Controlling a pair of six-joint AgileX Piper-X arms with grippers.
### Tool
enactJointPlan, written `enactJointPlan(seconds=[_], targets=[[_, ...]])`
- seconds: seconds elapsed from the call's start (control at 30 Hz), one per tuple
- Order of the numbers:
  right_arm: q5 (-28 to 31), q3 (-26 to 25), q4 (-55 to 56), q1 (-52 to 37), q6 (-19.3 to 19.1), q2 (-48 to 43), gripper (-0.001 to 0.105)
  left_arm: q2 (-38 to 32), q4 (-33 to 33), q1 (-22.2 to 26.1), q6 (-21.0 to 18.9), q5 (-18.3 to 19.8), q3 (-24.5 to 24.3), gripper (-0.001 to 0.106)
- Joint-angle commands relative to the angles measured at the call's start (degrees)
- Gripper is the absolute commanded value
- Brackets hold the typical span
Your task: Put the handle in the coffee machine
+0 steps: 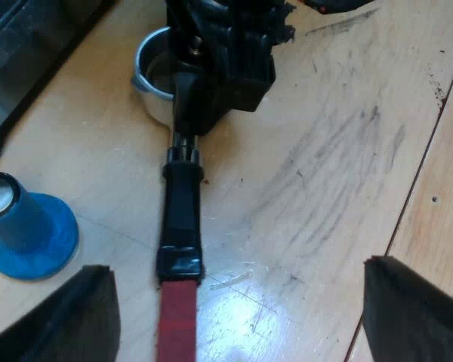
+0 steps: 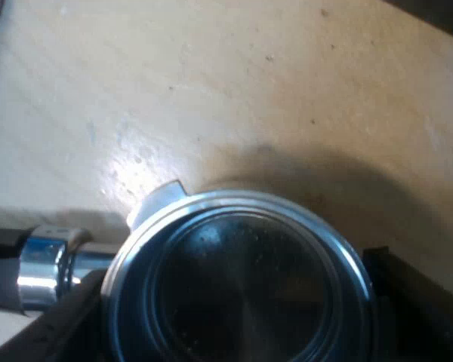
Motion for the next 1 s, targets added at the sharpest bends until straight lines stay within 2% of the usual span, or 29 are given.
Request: enactJointPlan(seconds=[0.03,0.23,0.5,0.73,1.0], targets=[[-0.37,-0.44,1.55,-0.26,-0.79,-2.29,0.000,0.18,-0.37,-0.06,-0.17,-0.25,-0.15,0.069],[-0.29,-0.44,4.86,-0.26,-0.79,-5.55,0.000,0.18,-0.37,-0.06,-0.06,-0.25,-0.75,0.069],[-0.29,-0.44,9.62,-0.26,-0.79,-10.25,0.000,0.18,0.06,-0.06,5.20,-0.17,-4.45,0.069],[-0.29,-0.44,11.81,-0.26,-0.79,-14.51,0.000,0.18,0.37,-0.06,5.94,1.05,-7.26,0.069],[0.83,-4.95,17.05,-0.26,-0.28,-17.86,0.000,0.18,3.29,-0.06,6.27,1.17,-11.03,0.069]])
